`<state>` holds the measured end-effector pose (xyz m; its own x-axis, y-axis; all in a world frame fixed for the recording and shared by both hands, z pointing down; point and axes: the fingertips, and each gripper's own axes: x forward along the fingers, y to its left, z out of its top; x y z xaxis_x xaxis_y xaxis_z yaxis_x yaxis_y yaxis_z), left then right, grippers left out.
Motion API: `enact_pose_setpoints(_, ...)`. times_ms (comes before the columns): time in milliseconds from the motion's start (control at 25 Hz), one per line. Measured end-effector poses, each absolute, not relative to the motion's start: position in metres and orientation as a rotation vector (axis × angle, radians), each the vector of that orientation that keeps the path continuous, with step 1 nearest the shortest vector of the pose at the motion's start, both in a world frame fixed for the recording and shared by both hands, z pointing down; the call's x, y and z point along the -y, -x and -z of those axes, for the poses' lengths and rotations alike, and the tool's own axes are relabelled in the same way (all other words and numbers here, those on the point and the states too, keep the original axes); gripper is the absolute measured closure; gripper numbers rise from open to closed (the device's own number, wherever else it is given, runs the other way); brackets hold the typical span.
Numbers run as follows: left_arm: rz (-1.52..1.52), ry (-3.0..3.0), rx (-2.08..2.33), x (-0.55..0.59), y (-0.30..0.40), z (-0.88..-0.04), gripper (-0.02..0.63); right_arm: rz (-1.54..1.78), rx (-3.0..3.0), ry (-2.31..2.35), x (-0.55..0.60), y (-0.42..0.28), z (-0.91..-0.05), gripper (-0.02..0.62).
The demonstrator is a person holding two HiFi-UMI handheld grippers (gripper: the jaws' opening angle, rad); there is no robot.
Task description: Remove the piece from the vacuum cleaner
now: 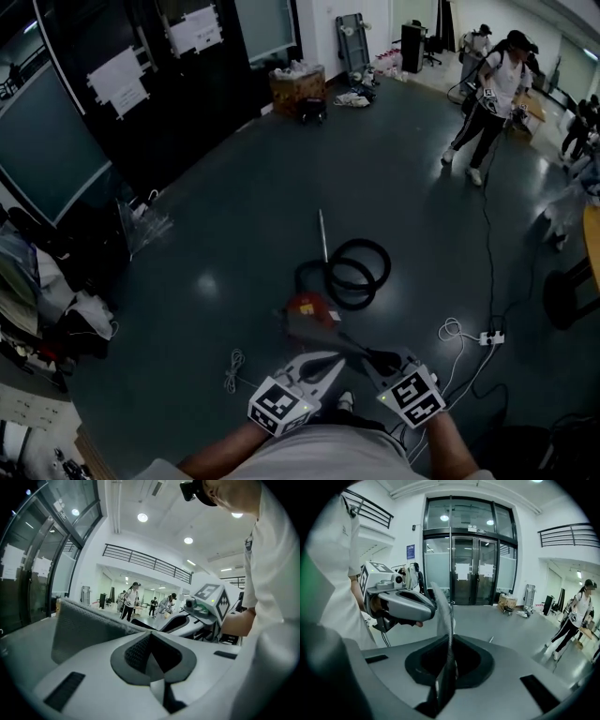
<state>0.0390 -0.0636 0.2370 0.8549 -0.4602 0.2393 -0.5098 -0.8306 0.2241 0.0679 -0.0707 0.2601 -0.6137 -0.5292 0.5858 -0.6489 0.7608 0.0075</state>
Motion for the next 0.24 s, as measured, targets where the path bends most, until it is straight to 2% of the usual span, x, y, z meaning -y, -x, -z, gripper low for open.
enact_pose_setpoints(240,-0.234,-2.731,0.747,0.057,-0.057,-0.235,0.601,-0.299,2.403,-0.852,0.066,-0.073,-0.262,0.557)
